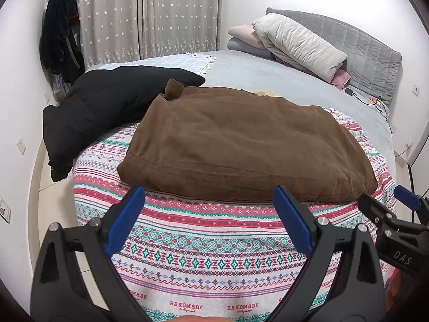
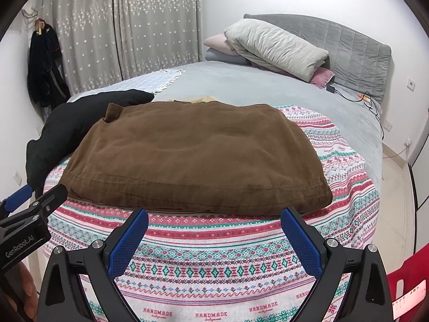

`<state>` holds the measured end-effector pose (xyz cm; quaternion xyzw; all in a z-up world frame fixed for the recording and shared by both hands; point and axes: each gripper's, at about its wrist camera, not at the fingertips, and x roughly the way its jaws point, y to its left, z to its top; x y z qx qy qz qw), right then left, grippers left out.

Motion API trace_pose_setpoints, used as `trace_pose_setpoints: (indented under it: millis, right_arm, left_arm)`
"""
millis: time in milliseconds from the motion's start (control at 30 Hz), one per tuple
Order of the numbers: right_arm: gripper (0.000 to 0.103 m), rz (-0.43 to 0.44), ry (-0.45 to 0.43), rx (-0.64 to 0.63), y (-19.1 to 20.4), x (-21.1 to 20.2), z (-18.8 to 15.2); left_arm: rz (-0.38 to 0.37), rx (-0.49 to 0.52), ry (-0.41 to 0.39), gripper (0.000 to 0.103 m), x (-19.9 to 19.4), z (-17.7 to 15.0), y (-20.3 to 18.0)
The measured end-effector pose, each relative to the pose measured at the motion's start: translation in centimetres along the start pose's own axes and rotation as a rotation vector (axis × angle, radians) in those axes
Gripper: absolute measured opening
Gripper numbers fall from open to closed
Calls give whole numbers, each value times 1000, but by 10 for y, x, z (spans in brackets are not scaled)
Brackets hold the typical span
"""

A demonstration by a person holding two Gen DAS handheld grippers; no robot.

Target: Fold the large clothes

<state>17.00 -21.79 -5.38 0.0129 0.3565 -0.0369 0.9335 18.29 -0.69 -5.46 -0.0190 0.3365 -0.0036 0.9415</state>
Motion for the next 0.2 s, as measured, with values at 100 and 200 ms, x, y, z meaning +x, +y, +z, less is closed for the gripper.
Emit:
trace_pose_setpoints:
  millis: [100,200]
  right_arm:
    - [100,0,2,2,-1,1,0]
    - [100,-1,1,1,0,0,-1]
  left_arm:
    - [1,-7,-1,96,-1,0,1]
    - [3,-8,-1,96,-1,1,2]
